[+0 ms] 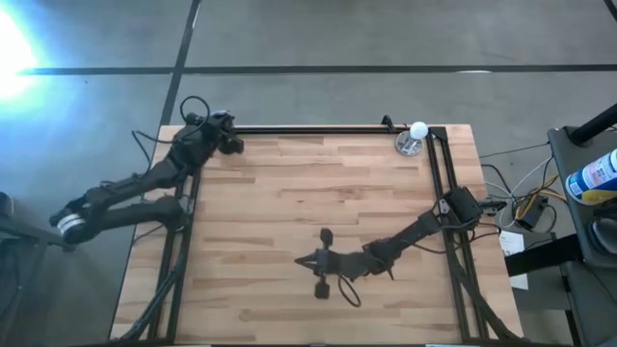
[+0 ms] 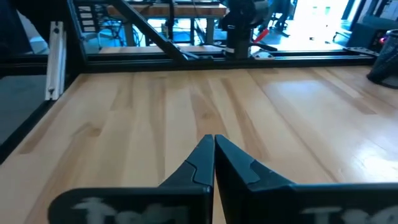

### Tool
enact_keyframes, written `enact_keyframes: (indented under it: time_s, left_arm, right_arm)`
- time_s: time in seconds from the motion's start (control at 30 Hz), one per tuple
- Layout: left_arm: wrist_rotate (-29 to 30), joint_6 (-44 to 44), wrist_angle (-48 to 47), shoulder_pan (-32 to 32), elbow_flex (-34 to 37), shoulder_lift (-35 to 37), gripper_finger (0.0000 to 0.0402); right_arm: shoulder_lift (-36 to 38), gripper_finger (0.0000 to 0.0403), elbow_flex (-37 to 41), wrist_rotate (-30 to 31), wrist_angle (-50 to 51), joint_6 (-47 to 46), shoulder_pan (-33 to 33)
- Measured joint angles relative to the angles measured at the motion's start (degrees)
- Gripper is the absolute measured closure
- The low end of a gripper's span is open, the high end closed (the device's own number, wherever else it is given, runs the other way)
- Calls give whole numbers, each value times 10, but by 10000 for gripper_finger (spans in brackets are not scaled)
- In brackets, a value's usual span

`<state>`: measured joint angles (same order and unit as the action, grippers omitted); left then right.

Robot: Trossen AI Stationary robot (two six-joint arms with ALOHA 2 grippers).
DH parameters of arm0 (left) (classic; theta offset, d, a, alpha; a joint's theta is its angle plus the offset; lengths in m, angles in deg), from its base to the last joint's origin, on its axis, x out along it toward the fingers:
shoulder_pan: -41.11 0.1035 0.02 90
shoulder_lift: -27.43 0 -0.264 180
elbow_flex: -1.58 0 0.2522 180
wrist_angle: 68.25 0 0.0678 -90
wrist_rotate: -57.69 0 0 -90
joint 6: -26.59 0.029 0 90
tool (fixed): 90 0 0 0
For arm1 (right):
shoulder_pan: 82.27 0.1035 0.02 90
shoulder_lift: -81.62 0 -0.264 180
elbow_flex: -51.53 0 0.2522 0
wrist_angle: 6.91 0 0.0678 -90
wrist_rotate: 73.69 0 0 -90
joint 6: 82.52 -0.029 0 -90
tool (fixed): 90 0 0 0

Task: Pick & Place Makeup Supplies
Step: Put the makeup brush into the makeup holder

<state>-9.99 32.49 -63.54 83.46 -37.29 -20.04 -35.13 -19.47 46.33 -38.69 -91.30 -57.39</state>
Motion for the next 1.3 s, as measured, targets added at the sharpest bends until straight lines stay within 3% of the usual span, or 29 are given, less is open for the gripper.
enact_keyframes:
  time_s: [0.17,0.37,1.0,1.3]
  left_arm:
    - [-24,-5,85,70,58,-7,395]
    - [-61,-12,111,123,82,-22,395]
    - [-52,-29,167,132,79,-145,394]
    - [-33,-42,149,132,79,-142,350]
  right_arm:
    - [0,394,0,0,1,0,0]
    - [0,394,0,0,1,3,0]
    - [0,394,0,0,1,5,0]
    - [0,394,0,0,2,8,0]
